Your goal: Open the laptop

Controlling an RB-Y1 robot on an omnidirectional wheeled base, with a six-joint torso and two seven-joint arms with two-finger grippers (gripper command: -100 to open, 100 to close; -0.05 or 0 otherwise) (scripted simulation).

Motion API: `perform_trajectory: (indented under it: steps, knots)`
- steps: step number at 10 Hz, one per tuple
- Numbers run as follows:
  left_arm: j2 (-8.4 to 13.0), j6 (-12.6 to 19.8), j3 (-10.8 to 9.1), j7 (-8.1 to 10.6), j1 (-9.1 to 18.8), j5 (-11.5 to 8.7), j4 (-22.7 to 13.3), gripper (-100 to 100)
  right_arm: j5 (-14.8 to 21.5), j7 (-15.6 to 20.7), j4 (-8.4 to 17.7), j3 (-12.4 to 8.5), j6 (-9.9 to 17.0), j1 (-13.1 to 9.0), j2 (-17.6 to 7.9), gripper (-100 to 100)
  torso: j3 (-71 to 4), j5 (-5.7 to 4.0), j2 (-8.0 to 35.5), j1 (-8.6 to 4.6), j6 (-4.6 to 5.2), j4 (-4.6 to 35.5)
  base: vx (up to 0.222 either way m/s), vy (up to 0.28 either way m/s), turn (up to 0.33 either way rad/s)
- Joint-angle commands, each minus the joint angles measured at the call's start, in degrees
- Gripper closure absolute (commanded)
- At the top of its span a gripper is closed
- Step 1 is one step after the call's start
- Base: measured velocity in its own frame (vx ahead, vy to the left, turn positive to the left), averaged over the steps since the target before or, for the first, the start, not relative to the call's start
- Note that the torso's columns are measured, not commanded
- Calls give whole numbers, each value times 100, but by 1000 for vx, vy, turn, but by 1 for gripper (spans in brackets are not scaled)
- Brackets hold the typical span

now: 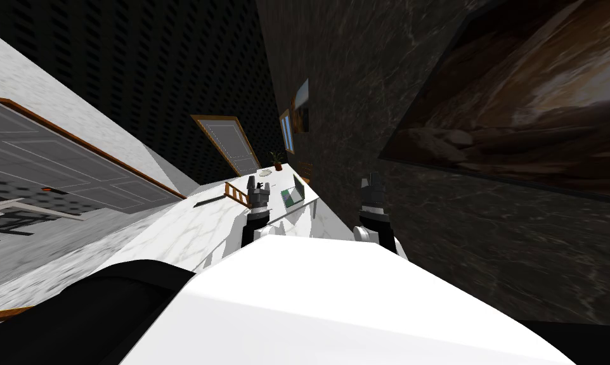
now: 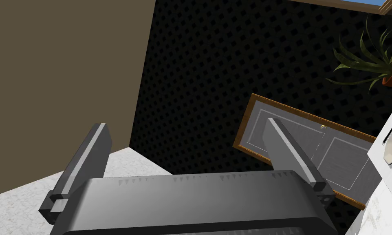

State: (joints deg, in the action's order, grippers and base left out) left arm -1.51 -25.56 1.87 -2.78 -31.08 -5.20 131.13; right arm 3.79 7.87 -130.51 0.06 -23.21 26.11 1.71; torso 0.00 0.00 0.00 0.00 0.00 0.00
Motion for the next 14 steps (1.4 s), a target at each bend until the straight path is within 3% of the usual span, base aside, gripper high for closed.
perform_trajectory:
  steps: [1, 9, 10, 11, 14]
  knots:
    - [0, 0, 0, 0, 0, 0, 0, 0, 0, 0, 0, 0, 0, 0, 0, 0, -467, 0, 232, 0, 0, 235, 0, 0, 0]
    - [0, -1, 0, 0, 0, 0, 2, 0, 0, 0, -2, 0, -1, 0, 0, 0, -7073, 0, 3539, 0, 0, 3537, 0, 0, 0]
    - [234, 60, -13, -15, 4, 12, 6, -100, 0, 0, -2, 0, -1, 0, 0, 0, -7919, 0, 3962, 0, 0, 3960, 19, -14, 4]
    - [392, 120, -26, -29, 7, 24, 10, -100, 0, 0, 0, 0, 0, 1, 0, 0, -8315, 0, 4151, -3, 0, 4148, 32, -33, 5]
    - [771, 384, -84, -92, 23, 77, 26, -100, 0, 0, 1, 0, 0, 1, 1, 0, -8459, -2, 4222, -6, 0, 4225, 45, -53, 8]
